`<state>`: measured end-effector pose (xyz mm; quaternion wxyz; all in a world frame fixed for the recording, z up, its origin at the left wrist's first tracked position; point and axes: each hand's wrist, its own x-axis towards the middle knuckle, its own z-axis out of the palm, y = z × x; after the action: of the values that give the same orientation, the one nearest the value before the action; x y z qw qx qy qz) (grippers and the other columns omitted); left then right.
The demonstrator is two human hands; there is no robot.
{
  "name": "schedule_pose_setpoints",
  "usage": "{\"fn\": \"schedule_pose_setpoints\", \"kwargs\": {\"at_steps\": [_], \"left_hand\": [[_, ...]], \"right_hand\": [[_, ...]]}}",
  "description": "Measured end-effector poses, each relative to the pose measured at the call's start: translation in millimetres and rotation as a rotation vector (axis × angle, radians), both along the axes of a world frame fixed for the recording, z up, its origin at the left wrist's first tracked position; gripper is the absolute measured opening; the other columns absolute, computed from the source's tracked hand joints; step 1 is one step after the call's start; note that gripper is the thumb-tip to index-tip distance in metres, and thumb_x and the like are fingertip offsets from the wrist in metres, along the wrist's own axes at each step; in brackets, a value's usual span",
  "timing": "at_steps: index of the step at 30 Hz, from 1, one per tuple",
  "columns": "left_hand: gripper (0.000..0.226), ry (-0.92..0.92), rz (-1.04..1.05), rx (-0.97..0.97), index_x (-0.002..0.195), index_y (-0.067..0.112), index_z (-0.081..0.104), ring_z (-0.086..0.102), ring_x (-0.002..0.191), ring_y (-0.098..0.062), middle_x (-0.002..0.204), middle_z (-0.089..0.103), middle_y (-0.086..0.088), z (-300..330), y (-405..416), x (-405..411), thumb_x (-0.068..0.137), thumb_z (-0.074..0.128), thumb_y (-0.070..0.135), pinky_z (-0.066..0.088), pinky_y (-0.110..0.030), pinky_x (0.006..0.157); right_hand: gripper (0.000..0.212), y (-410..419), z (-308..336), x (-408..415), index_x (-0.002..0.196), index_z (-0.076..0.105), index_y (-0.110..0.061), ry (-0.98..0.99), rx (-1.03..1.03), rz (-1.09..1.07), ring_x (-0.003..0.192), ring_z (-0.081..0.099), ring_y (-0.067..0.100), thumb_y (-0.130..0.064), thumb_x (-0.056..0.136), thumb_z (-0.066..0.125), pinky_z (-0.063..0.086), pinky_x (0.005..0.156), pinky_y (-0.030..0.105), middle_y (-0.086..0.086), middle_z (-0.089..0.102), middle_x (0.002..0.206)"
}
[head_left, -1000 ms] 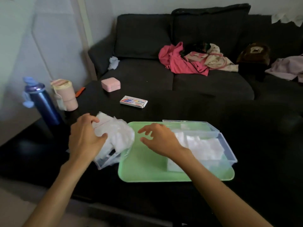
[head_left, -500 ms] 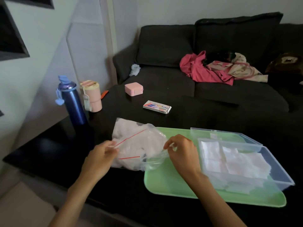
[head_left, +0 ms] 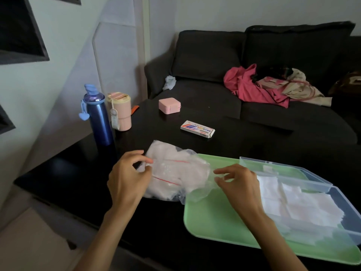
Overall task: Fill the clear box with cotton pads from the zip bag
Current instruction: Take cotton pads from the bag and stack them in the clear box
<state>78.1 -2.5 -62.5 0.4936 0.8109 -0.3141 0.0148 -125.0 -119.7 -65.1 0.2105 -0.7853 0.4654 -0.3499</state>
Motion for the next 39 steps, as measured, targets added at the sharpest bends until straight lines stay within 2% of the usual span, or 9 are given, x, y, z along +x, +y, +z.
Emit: {"fn": "schedule_pose_setpoints", "kwargs": {"at_steps": [4, 8, 13, 18, 21, 23, 26, 33, 39], "left_hand": [[0.052, 0.278, -0.102, 0.274, 0.102, 0.034, 0.046, 0.053, 0.094, -0.019, 0.105, 0.048, 0.013, 1.8, -10.1, -4.3, 0.064, 0.070, 0.061, 0.035, -0.030, 0.073], [0.061, 0.178, -0.165, 0.456, 0.116, 0.026, 0.038, 0.059, 0.104, -0.027, 0.115, 0.058, 0.001, -7.9, -4.1, 4.3, 0.071, 0.074, 0.047, 0.040, -0.030, 0.076], [0.042, 0.642, -0.351, 0.111, 0.117, 0.024, 0.049, 0.065, 0.092, -0.019, 0.109, 0.067, -0.006, -11.9, 11.8, 20.9, 0.083, 0.067, 0.008, 0.054, -0.035, 0.075], [0.031, 0.910, -0.350, 0.003, 0.106, 0.025, 0.058, 0.067, 0.092, -0.020, 0.108, 0.067, -0.004, -14.1, 12.7, 26.1, 0.084, 0.064, 0.005, 0.052, -0.026, 0.067], [0.023, 0.837, -0.298, 0.041, 0.098, 0.025, 0.063, 0.063, 0.096, -0.021, 0.112, 0.064, -0.008, -12.1, 5.5, 22.6, 0.081, 0.064, 0.011, 0.053, -0.027, 0.064], [0.028, 0.694, -0.266, 0.081, 0.096, 0.028, 0.063, 0.064, 0.094, -0.021, 0.108, 0.067, -0.005, -11.5, 4.7, 20.0, 0.069, 0.066, 0.026, 0.055, -0.039, 0.079], [0.038, 0.512, -0.286, 0.157, 0.104, 0.030, 0.055, 0.063, 0.098, -0.018, 0.104, 0.065, 0.008, -14.2, 8.9, 17.0, 0.070, 0.072, 0.031, 0.051, -0.044, 0.091], [0.062, 0.166, -0.254, 0.238, 0.126, 0.031, 0.035, 0.064, 0.102, -0.020, 0.116, 0.065, 0.007, -18.6, 11.8, 9.4, 0.077, 0.073, 0.025, 0.049, -0.039, 0.090], [0.074, 0.063, -0.151, 0.314, 0.139, 0.029, 0.025, 0.058, 0.113, -0.030, 0.125, 0.060, -0.004, -16.7, 0.1, 4.6, 0.081, 0.070, 0.031, 0.046, -0.043, 0.093]], "right_hand": [[0.036, 10.8, -9.2, 17.8, 0.097, 0.072, -0.028, -0.035, 0.034, 0.160, 0.073, 0.061, -0.002, -0.018, 0.064, 0.084, 0.053, 0.064, 0.022, -0.014, 0.060, 0.092], [0.060, 16.4, -21.1, 40.7, 0.116, 0.062, -0.022, -0.087, 0.126, 0.330, 0.085, 0.060, 0.002, -0.017, 0.062, 0.086, 0.053, 0.067, 0.013, -0.011, 0.052, 0.106], [0.067, 15.4, -31.0, 60.8, 0.124, 0.055, -0.014, -0.097, 0.322, 0.372, 0.093, 0.061, 0.009, -0.008, 0.063, 0.083, 0.051, 0.077, 0.012, 0.000, 0.058, 0.115], [0.033, 12.7, -22.5, 63.0, 0.114, 0.066, -0.018, 0.006, 0.360, 0.204, 0.092, 0.065, 0.013, -0.021, 0.082, 0.061, 0.048, 0.078, 0.018, 0.001, 0.069, 0.110], [0.020, 23.1, -14.4, 60.5, 0.098, 0.071, -0.027, 0.215, 0.107, 0.100, 0.089, 0.065, 0.015, -0.036, 0.081, 0.064, 0.048, 0.075, 0.025, -0.008, 0.069, 0.105], [0.006, 30.9, -7.9, 61.3, 0.081, 0.071, -0.031, 0.261, -0.169, 0.105, 0.082, 0.060, 0.015, -0.030, 0.076, 0.072, 0.040, 0.055, 0.023, -0.009, 0.063, 0.099], [0.014, 36.7, -2.2, 67.9, 0.073, 0.075, -0.028, 0.212, -0.416, 0.146, 0.077, 0.054, 0.020, -0.028, 0.064, 0.084, 0.039, 0.054, 0.024, -0.004, 0.057, 0.083], [0.036, 28.3, -15.2, 90.9, 0.113, 0.068, -0.029, 0.467, -0.357, 0.144, 0.099, 0.046, 0.020, -0.048, 0.083, 0.063, 0.033, 0.084, 0.031, -0.003, 0.053, 0.102], [0.009, 19.3, -5.1, 70.8, 0.085, 0.078, -0.017, 0.254, -0.384, 0.290, 0.075, 0.056, 0.023, -0.023, 0.079, 0.074, 0.035, 0.059, 0.026, 0.001, 0.060, 0.076]]}}
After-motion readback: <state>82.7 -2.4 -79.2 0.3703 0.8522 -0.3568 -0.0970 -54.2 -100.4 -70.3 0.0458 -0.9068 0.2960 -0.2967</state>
